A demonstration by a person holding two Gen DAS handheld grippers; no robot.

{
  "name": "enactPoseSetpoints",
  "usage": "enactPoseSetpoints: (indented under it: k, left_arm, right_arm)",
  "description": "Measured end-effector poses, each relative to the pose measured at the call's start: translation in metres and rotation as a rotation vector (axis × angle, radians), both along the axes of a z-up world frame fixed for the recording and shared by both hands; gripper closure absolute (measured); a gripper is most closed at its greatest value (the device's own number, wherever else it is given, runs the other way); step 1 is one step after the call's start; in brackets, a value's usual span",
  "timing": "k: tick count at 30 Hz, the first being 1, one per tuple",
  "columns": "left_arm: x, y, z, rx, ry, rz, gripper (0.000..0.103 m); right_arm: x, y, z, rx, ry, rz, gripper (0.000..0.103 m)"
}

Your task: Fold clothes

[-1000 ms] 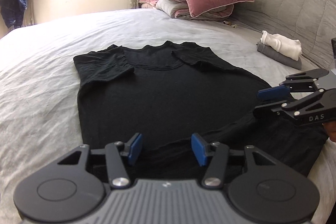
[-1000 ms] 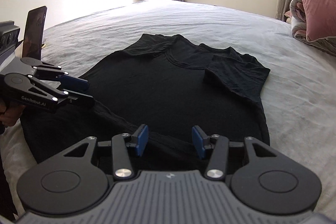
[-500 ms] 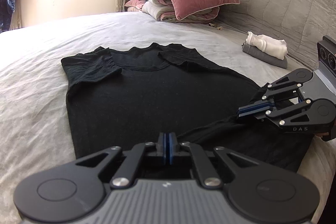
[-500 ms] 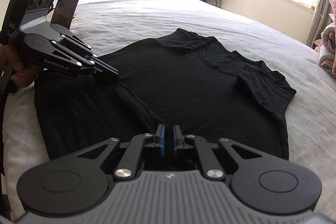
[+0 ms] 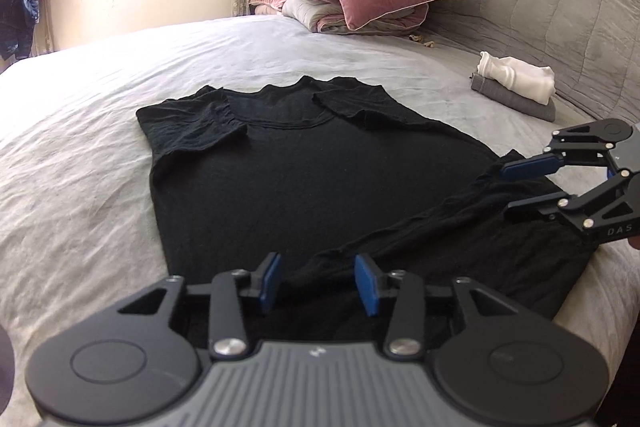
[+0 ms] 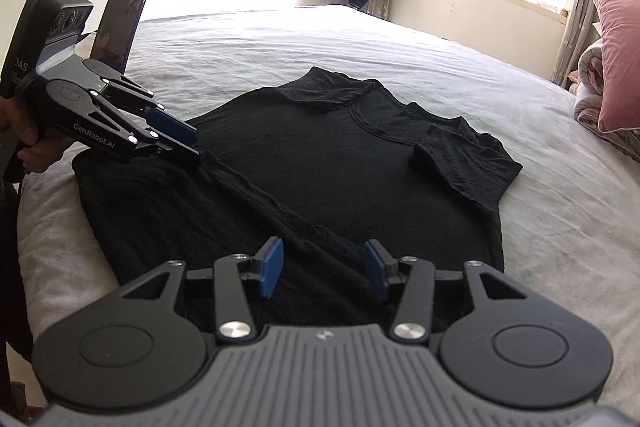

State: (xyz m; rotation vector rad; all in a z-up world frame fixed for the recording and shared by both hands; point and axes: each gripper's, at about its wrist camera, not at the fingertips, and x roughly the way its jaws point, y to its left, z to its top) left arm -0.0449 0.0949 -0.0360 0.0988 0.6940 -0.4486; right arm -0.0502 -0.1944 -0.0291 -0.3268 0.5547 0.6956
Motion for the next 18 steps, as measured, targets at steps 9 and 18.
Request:
enactPoseSetpoints:
  k: [9,18]
  left_arm:
    - [-0.028,0.074,0.018,-0.158,0.267,0.245,0.061]
    - [-0.035,0.125,-0.019,-0.495,0.535,0.318,0.06]
  right_arm:
    - [-0.024,-0.065,0.018,0.038,0.232,-0.253,0.054]
    - [-0.032,-0.135,-0.013,0.393,0.604,-0.469,0.053]
